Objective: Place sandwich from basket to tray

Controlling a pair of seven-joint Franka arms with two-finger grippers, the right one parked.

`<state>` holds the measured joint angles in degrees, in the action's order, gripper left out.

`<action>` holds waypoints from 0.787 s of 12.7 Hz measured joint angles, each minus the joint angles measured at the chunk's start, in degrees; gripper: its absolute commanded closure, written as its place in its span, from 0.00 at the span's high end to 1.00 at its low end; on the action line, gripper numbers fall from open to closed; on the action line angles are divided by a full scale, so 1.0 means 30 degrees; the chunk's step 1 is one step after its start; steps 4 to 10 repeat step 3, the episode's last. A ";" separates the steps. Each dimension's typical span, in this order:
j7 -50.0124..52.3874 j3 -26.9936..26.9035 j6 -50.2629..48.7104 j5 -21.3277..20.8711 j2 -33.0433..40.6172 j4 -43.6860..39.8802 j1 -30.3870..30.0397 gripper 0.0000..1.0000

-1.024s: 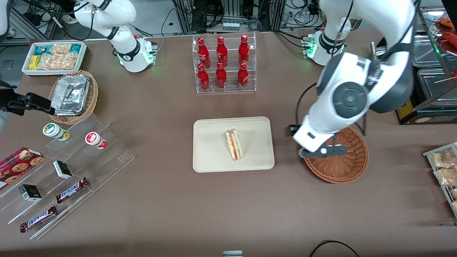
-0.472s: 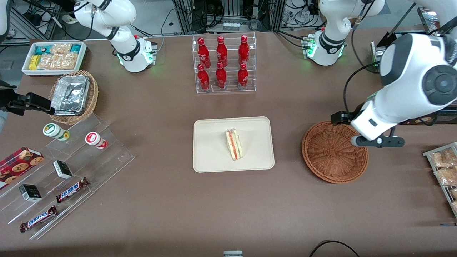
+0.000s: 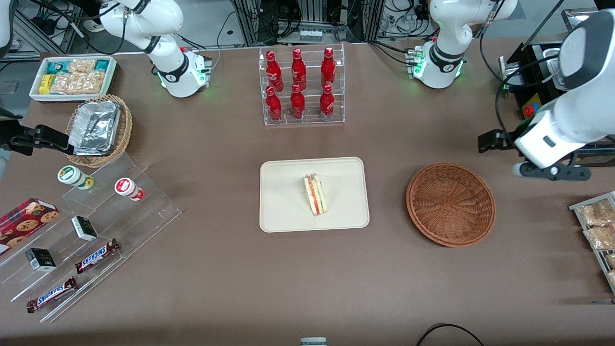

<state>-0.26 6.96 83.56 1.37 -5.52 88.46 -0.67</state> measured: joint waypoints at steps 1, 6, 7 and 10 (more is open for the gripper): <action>-0.0303 -0.0006 -0.0111 -0.0001 0.0319 0.0001 -0.0233 1.00; -0.0546 -0.0007 -0.0197 -0.0001 0.0707 0.0010 -0.0517 1.00; -0.0546 -0.0007 -0.0197 -0.0001 0.0707 0.0010 -0.0517 1.00; -0.0546 -0.0007 -0.0197 -0.0001 0.0707 0.0010 -0.0517 1.00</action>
